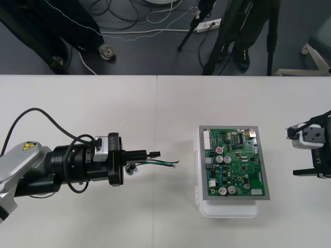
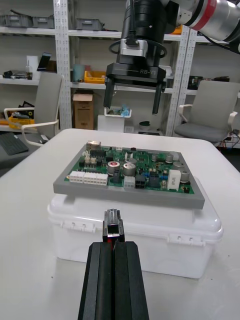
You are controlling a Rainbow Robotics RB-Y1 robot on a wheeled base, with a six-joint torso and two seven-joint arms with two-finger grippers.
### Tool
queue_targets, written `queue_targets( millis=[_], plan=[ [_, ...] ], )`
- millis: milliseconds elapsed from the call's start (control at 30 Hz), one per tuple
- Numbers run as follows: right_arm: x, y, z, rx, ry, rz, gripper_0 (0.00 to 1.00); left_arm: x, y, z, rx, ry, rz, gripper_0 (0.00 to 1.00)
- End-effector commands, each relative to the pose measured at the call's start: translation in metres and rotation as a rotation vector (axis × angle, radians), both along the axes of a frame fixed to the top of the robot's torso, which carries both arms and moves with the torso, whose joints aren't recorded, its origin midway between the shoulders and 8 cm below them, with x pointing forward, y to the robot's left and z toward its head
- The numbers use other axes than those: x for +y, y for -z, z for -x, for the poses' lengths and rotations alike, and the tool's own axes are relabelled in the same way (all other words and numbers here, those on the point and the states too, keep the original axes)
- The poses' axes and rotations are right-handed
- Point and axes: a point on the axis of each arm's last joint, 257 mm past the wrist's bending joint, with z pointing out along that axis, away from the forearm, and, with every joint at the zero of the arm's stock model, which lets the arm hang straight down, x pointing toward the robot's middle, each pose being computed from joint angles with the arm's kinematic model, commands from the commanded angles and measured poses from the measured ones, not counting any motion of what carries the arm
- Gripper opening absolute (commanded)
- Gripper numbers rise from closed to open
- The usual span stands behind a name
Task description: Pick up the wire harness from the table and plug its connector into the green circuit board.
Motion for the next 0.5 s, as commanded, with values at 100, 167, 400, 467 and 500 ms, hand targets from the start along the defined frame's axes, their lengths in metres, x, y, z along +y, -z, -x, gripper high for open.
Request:
queue_targets(
  millis=[100, 167, 400, 467, 500],
  plan=[
    [-0.004, 0.015, 0.002, -0.008, -0.067, 0.150, 1.00, -0.030, -0.004, 0.019, -0.051, 0.158, 0.091, 0.00],
    [-0.005, 0.019, 0.001, -0.011, -0.073, 0.174, 1.00, -0.033, 0.002, 0.018, -0.057, 0.159, 0.091, 0.00],
    [-0.005, 0.032, -0.005, -0.017, -0.094, 0.254, 1.00, -0.042, 0.009, 0.018, -0.089, 0.177, 0.078, 0.00],
    [-0.003, 0.036, -0.006, -0.016, -0.101, 0.273, 1.00, -0.045, 0.009, 0.020, -0.094, 0.186, 0.077, 0.00],
    [-0.004, 0.038, -0.007, -0.018, -0.103, 0.285, 1.00, -0.048, 0.009, 0.022, -0.097, 0.195, 0.079, 0.00]
  ],
)
